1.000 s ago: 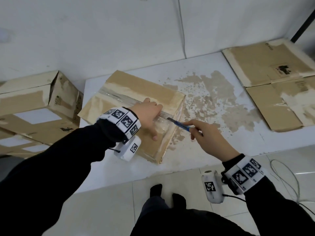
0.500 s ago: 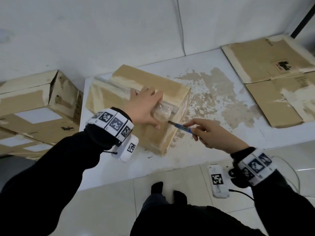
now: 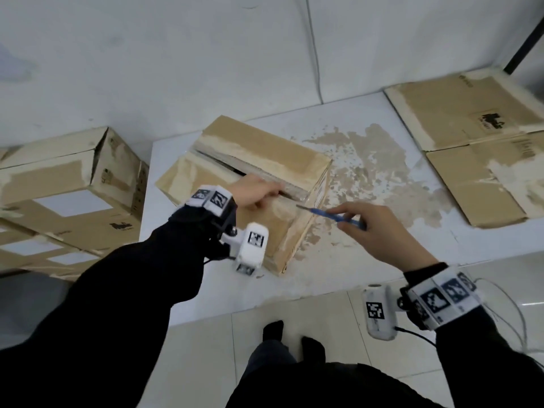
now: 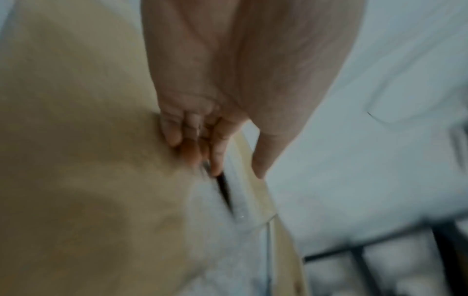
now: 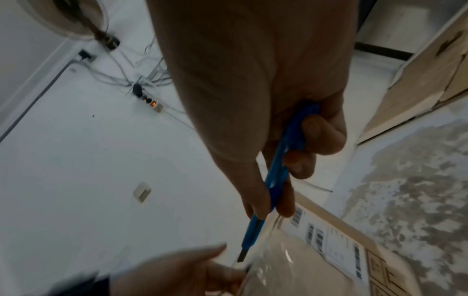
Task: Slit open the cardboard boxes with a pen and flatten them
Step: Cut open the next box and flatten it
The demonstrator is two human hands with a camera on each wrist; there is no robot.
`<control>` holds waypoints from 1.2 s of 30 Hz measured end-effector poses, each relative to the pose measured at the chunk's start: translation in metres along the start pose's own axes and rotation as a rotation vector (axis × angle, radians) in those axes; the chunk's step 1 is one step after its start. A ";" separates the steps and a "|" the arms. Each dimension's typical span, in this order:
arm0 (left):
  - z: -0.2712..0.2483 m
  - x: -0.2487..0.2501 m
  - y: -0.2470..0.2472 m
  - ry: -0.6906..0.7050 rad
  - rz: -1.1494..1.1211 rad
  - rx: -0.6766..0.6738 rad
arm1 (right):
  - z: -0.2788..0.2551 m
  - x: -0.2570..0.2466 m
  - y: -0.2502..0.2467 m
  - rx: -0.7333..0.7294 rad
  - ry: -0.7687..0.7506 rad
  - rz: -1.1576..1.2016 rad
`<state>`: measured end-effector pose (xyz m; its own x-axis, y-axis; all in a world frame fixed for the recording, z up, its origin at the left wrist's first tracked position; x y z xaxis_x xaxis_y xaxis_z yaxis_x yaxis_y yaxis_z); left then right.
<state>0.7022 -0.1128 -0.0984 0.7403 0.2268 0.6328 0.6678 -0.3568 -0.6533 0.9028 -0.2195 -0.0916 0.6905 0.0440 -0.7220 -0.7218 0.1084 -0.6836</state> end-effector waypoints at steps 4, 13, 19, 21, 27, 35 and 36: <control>-0.001 -0.005 0.003 -0.329 -0.408 -0.061 | -0.004 -0.004 0.022 -0.017 -0.049 -0.037; -0.001 0.002 0.011 -0.298 -0.300 0.354 | -0.010 -0.015 0.025 0.099 -0.124 -0.181; 0.002 -0.006 0.015 -0.260 -0.431 0.372 | -0.011 -0.017 0.008 0.165 -0.162 -0.166; 0.002 -0.008 0.016 -0.242 -0.467 0.378 | -0.004 -0.014 0.011 0.175 -0.172 -0.265; 0.004 -0.003 0.017 -0.154 -0.481 0.408 | 0.020 0.015 0.000 0.365 0.033 -0.362; 0.002 0.013 -0.006 0.290 0.351 0.459 | -0.024 0.163 0.014 0.234 0.500 -0.253; 0.002 0.014 -0.006 0.327 0.497 0.451 | -0.025 0.171 0.021 0.165 0.515 -0.322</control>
<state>0.7084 -0.1061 -0.0863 0.9494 -0.1707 0.2635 0.2793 0.0759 -0.9572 1.0044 -0.2349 -0.2325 0.7307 -0.4956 -0.4695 -0.4361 0.1903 -0.8795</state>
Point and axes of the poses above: each hand's wrist, its own z-axis towards the middle knuckle, its own y-axis out of the palm, x = y × z, the point moved 7 cm from there along z, towards the middle knuckle, and after that the axes turned 12 degrees about x, right-handed, at the moved point
